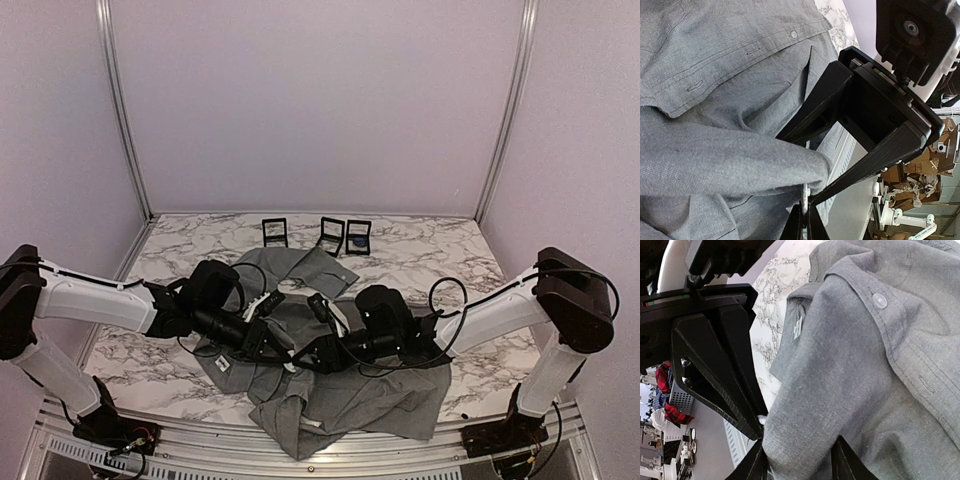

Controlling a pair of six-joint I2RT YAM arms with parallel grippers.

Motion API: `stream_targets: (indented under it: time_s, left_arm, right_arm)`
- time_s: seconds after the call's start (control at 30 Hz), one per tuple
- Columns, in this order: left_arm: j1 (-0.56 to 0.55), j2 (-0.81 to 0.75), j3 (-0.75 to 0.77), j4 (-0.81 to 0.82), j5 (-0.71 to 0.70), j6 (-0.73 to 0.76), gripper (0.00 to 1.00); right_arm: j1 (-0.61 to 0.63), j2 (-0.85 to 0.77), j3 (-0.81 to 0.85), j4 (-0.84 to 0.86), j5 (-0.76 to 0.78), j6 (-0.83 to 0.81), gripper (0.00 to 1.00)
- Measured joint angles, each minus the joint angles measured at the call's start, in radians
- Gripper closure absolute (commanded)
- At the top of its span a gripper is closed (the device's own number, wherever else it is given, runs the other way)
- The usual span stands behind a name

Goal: Remove the brooch from the garment
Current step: Open the brooch with the flattened clothing, then remove the brooch from the flattened clothing.

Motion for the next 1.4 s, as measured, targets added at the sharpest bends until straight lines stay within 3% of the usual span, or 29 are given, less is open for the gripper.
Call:
stream_targets:
  time_s: [0.77, 1.4]
  left_arm:
    - [0.002, -0.004, 0.005, 0.003, -0.002, -0.026, 1.00]
    - [0.002, -0.038, 0.005, -0.033, -0.056, -0.009, 1.00]
  right_arm:
    - [0.000, 0.001, 0.020, -0.010, -0.010, -0.026, 0.80]
    - [0.000, 0.000, 0.032, -0.022, 0.001, -0.057, 0.76]
